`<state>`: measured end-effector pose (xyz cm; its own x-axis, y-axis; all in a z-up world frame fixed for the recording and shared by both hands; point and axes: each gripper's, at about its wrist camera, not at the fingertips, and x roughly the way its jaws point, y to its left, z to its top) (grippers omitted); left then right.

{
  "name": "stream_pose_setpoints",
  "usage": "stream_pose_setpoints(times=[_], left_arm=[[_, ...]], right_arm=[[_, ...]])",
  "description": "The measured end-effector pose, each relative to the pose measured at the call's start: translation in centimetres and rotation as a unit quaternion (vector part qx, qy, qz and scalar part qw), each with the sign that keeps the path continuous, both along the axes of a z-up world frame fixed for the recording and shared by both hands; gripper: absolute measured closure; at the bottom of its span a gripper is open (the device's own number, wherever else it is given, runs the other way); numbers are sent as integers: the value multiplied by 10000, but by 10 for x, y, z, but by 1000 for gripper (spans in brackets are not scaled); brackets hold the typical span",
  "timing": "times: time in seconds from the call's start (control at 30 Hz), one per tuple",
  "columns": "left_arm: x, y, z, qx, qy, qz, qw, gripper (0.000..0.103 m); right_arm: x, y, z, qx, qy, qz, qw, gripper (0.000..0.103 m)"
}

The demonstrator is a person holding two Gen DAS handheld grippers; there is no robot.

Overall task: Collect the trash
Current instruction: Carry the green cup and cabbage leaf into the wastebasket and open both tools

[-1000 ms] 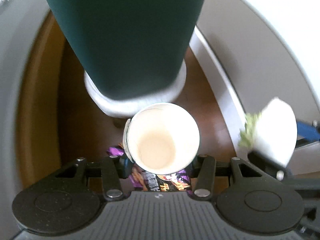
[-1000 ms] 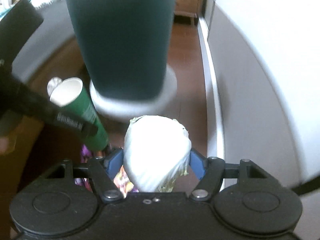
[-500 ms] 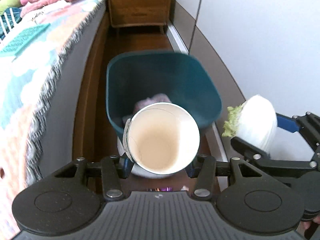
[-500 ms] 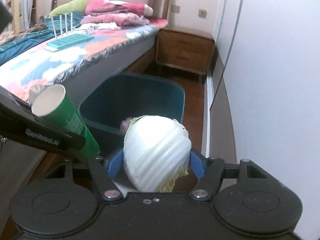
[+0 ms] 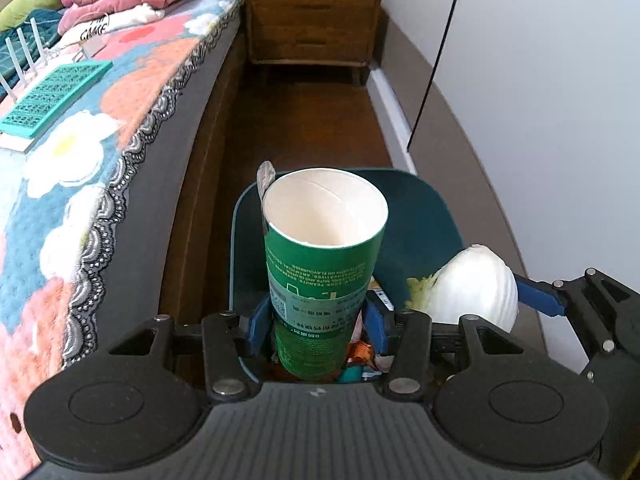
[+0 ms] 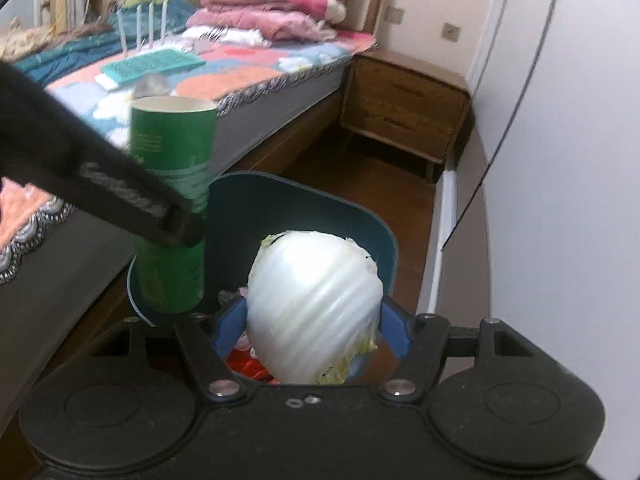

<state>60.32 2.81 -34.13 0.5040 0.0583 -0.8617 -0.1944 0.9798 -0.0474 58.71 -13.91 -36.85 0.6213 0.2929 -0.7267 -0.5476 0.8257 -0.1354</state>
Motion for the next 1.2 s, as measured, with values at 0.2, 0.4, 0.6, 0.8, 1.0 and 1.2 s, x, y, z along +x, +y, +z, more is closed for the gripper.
stream_pose_setpoints(times=[0.2, 0.4, 0.6, 0.8, 1.0, 1.2], left_arm=[[17, -10, -28, 265, 310, -105, 9991, 55], [25, -9, -53, 316, 613, -55, 9976, 55], [28, -13, -73, 311, 829, -191, 9959, 55], [27, -12, -84, 182, 874, -198, 9958, 55], [23, -15, -83, 212, 706, -288, 9969, 46], [16, -18, -72, 127, 491, -371, 9980, 43]], right_arm=[[11, 16, -18, -203, 212, 142, 9995, 34], [21, 23, -31, -412, 415, 320, 9978, 34], [25, 29, -37, -568, 462, 433, 9964, 31], [22, 32, -46, -633, 490, 480, 9956, 27], [18, 33, -47, -573, 456, 535, 9959, 27], [16, 26, -39, -322, 462, 497, 9972, 19]])
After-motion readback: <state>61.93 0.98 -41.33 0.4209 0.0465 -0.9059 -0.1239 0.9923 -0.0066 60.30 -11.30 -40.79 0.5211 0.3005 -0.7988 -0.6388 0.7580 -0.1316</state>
